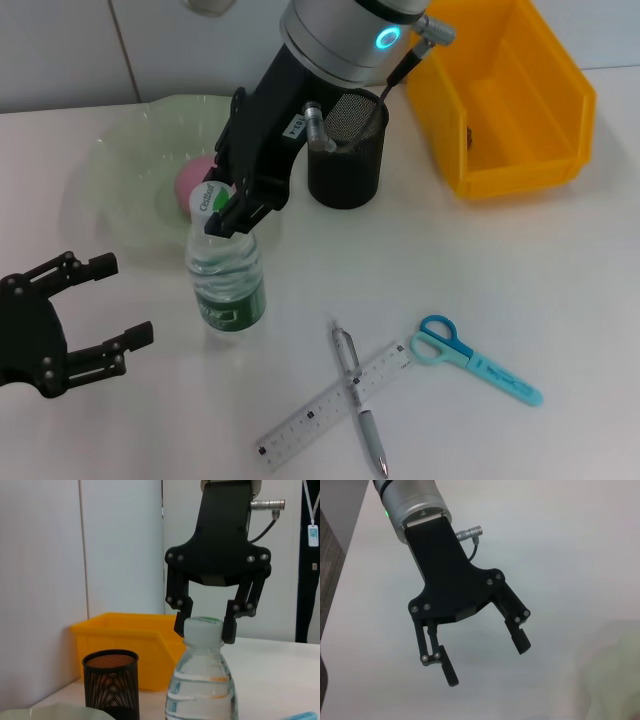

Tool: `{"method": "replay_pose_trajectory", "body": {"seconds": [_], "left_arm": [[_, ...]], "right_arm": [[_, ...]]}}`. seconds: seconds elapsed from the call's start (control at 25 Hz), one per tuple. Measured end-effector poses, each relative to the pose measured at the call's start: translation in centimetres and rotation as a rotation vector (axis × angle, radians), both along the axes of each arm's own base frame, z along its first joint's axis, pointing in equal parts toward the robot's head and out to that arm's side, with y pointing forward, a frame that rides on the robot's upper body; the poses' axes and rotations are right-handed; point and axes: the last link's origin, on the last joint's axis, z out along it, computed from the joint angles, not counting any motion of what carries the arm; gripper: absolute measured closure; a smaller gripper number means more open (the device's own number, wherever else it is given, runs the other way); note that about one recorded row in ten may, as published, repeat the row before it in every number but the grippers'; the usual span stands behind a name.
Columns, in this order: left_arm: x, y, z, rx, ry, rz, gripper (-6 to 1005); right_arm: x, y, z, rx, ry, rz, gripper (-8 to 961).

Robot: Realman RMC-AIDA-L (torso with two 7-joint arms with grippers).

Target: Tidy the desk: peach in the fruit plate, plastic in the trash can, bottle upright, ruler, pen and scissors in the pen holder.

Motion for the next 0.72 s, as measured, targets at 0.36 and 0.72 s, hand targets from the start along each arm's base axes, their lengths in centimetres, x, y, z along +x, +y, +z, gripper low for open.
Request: {"method": "replay_pose_trajectory", "body": {"seconds": [0.36,0.72], "left_arm": [[-1.8,-1.3,1.1,0.011,0.028,0.049,172],[-2.6,-2.2,1.4,0.010,0.037,0.069,172]], "right_arm": [[-0.4,0.2,-0.4,0.000,0.025,0.005,530],[-1.6,0.4,-2.0,-0.028,0.044,0.028,530]]}}
